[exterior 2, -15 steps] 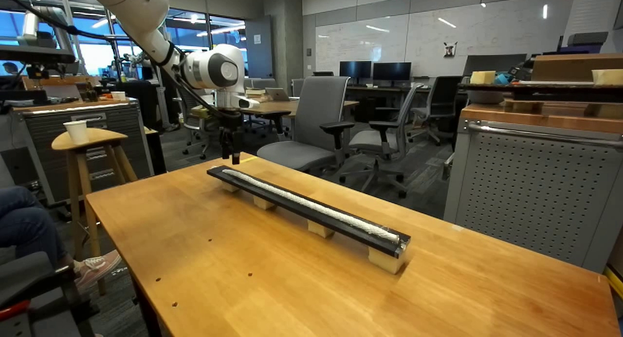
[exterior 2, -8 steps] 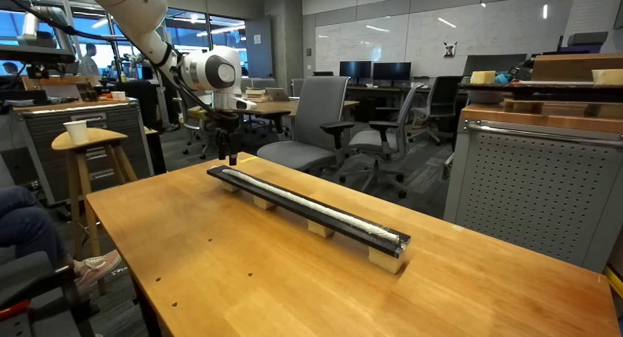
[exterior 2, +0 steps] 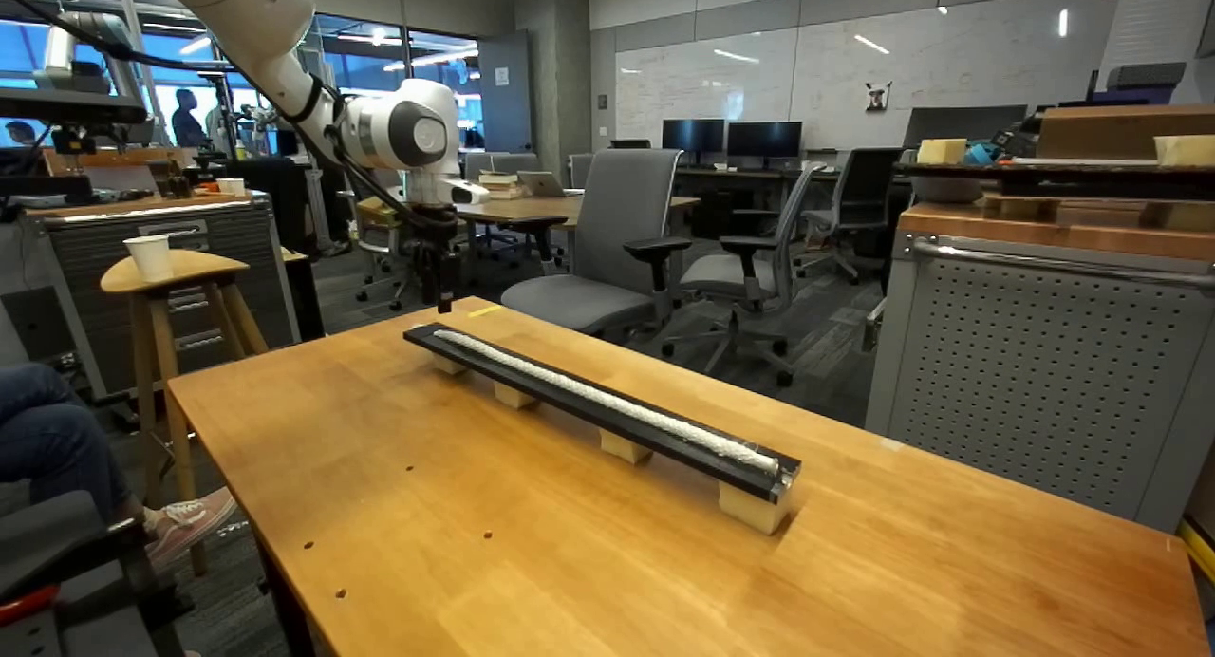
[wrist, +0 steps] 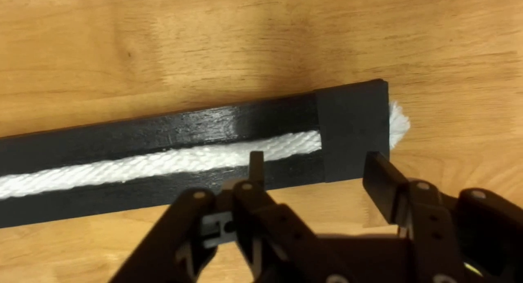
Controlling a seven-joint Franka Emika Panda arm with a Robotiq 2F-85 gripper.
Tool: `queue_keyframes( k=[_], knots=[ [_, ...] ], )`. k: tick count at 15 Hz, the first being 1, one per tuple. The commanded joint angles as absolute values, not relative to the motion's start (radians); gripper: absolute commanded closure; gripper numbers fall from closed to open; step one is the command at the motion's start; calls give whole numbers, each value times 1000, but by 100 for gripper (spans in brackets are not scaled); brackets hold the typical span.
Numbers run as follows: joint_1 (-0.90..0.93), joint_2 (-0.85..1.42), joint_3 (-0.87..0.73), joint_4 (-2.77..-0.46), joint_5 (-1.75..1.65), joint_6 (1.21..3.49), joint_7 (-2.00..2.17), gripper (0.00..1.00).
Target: Put the rope on the skate then press on it
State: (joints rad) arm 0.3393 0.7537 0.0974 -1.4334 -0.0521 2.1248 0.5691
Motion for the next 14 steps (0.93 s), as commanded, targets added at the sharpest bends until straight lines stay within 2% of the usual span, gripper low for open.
queue_keyframes(
  k=[1,4,6,14],
  knots=[
    [342,777,97,-1388,-9,2126,537,65],
    [344,790,93,-1375,-2,2128,539,89],
    [346,798,86,-1372,-7,2134,547,100],
    [335,834,68,-1379,-7,2156,544,100]
  ],
)
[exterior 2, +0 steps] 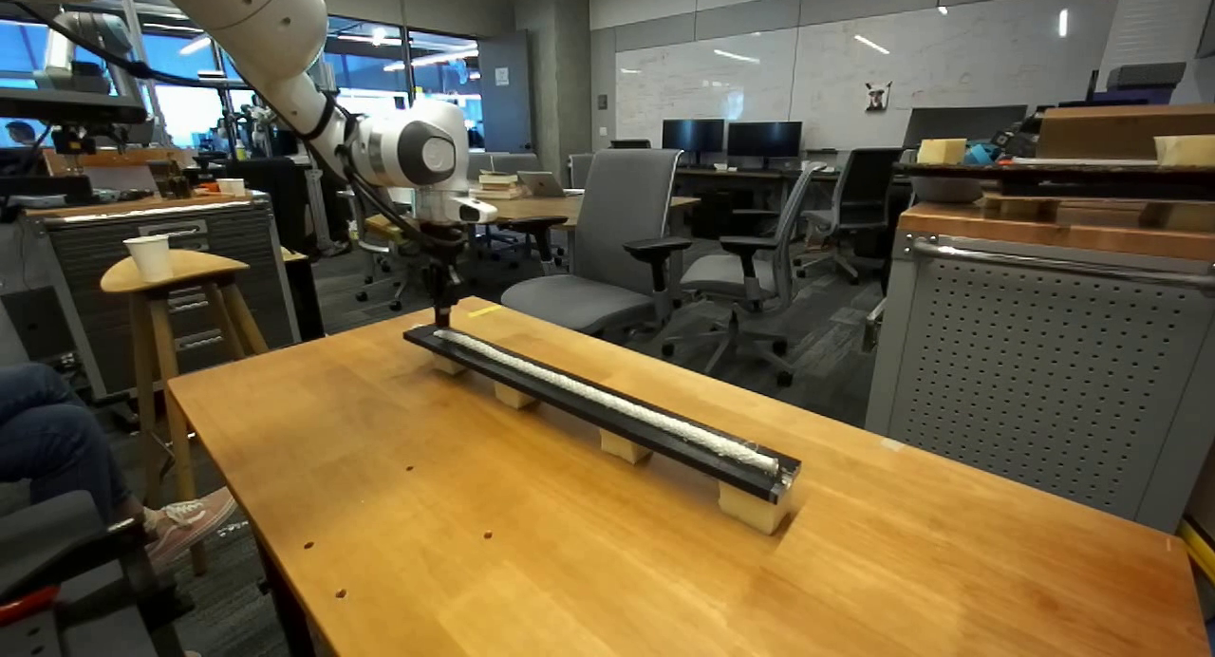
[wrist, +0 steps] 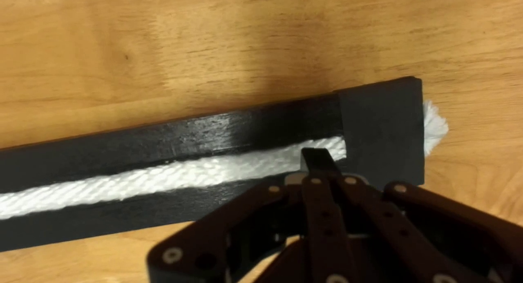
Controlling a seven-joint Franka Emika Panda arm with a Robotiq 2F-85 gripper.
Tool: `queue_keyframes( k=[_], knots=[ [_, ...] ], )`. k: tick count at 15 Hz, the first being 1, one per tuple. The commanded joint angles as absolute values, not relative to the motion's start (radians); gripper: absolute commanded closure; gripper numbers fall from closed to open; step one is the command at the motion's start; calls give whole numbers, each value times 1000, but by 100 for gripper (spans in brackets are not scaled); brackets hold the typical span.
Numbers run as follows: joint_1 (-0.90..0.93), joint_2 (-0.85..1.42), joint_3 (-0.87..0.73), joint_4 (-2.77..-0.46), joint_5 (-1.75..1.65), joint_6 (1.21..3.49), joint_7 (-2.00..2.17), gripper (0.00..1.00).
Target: Put the rope on the skate then press on it
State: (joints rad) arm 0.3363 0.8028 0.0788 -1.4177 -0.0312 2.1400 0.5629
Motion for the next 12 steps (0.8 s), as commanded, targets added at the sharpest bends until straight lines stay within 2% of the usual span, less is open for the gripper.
queue_keyframes(
  k=[1,12],
  knots=[
    [333,836,68,-1381,-5,2162,541,100],
    [316,829,67,-1466,18,2246,537,100]
  ],
)
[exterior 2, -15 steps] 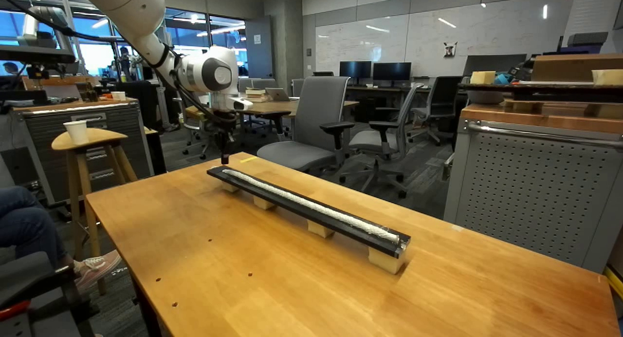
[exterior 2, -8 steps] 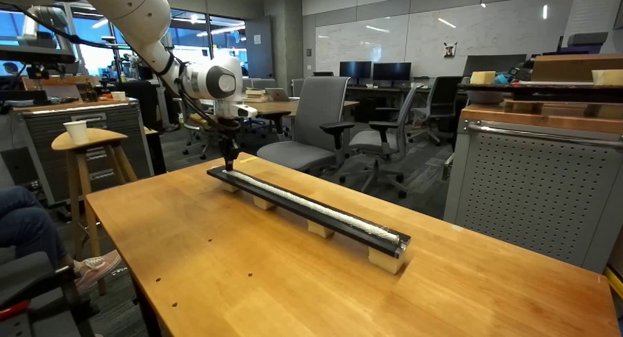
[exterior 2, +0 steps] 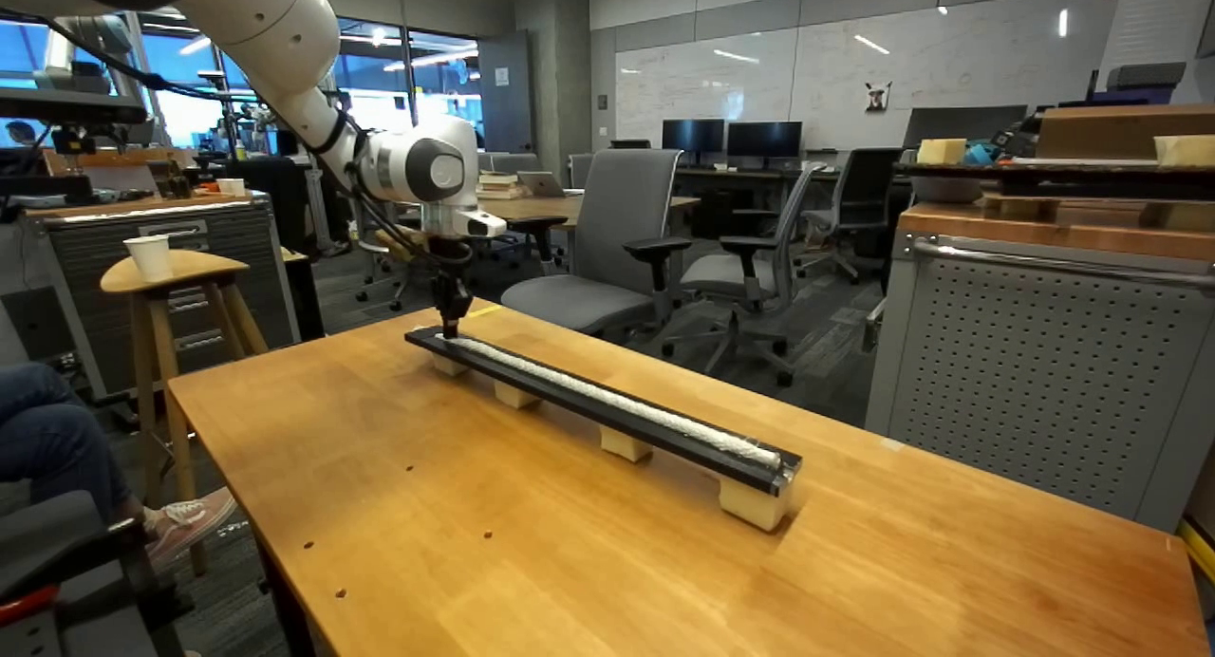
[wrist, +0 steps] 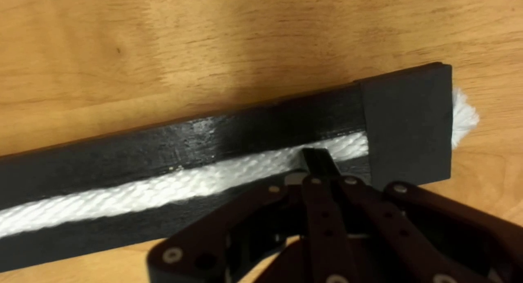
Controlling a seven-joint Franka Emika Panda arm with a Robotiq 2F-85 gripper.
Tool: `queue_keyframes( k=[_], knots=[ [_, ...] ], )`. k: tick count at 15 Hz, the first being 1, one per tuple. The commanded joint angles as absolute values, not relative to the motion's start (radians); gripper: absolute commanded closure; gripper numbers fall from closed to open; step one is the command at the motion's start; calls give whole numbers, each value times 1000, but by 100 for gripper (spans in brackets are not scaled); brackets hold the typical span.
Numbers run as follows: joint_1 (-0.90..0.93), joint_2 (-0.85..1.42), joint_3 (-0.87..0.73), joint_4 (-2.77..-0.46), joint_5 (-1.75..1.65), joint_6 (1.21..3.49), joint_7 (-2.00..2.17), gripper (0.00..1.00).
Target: Put the rope on the skate then press on it
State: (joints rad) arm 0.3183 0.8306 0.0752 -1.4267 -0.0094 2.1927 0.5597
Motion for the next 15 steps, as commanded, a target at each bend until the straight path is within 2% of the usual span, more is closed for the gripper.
queue_keyframes(
  k=[1,15],
  knots=[
    [316,821,67,-1479,19,2257,537,100],
    [312,663,40,-1706,15,2445,552,100]
  ],
)
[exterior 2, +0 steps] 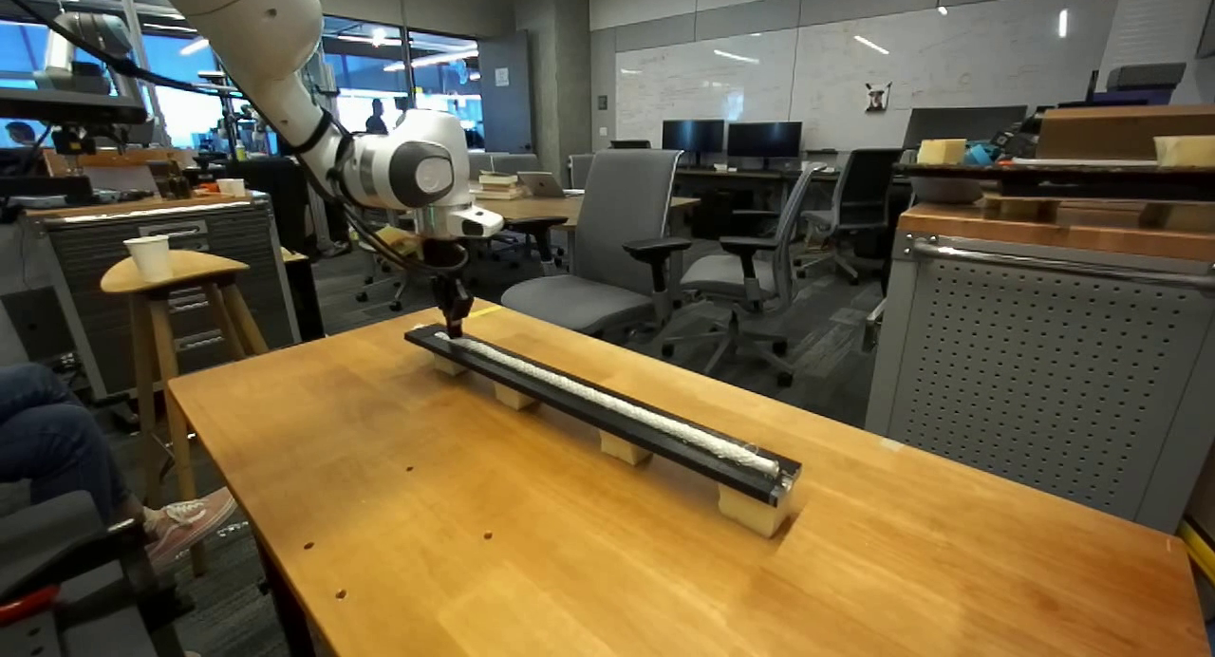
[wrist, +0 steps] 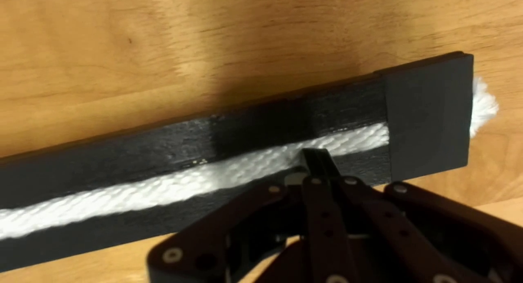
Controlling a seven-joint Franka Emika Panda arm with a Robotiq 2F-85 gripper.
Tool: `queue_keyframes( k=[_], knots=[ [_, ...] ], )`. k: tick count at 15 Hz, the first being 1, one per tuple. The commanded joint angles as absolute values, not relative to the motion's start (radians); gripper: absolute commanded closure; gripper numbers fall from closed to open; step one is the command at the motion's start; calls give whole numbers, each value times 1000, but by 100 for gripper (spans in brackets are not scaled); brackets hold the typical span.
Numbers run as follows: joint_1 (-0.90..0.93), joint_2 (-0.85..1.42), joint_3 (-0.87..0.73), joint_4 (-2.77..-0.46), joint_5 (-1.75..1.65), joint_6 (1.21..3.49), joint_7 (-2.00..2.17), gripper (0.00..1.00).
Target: Put the rope on the skate then press on it
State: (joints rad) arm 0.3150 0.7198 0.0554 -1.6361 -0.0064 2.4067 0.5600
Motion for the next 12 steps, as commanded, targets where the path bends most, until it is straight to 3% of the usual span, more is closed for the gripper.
queue_keyframes(
  k=[1,12],
  knots=[
    [312,656,36,-1713,15,2453,553,100],
    [307,707,4,-1695,9,2391,562,100]
  ],
)
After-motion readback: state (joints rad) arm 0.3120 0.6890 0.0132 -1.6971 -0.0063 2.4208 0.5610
